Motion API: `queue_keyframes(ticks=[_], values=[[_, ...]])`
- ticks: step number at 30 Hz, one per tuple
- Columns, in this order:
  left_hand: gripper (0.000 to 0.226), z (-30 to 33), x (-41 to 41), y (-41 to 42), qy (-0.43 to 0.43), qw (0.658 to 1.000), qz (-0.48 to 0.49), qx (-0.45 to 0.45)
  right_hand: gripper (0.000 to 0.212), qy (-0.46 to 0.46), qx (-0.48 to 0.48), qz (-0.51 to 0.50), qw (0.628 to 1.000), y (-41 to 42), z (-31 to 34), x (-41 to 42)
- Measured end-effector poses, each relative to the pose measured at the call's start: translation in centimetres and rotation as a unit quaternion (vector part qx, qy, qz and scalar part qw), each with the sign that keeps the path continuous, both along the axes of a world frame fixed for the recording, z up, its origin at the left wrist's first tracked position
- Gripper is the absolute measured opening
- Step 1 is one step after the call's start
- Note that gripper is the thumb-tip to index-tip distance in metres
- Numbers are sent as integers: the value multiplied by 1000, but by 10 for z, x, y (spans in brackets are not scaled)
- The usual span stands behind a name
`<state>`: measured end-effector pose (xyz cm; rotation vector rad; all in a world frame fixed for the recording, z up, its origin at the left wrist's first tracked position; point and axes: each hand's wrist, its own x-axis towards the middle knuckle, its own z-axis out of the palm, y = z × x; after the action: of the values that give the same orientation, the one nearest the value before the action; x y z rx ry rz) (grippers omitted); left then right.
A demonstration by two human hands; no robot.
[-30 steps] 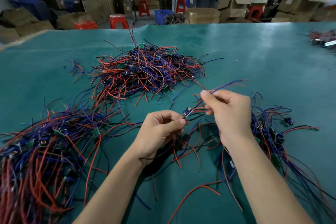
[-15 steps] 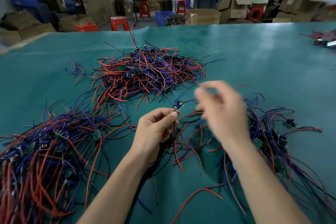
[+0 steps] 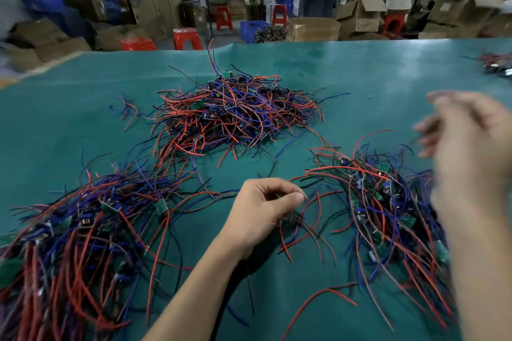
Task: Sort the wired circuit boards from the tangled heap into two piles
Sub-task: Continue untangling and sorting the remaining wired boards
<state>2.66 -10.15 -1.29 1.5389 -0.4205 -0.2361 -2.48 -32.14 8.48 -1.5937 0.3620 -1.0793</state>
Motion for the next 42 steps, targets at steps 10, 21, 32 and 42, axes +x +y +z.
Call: queue_keyframes(ticks=[10, 21, 32, 42], values=[[10, -2, 1, -2, 23, 998, 64, -7, 28, 467, -418, 87, 774, -4, 39, 7], [13, 3, 1, -1, 54, 995, 76, -27, 33, 422, -267, 204, 842, 111, -25, 157], [36, 9, 10, 0, 176, 956, 137, -191, 29, 112, 72, 331, 934, 74, -17, 49], [14, 1, 8, 0, 130, 979, 128, -91, 25, 318, -247, 540, 739, 83, -53, 7]])
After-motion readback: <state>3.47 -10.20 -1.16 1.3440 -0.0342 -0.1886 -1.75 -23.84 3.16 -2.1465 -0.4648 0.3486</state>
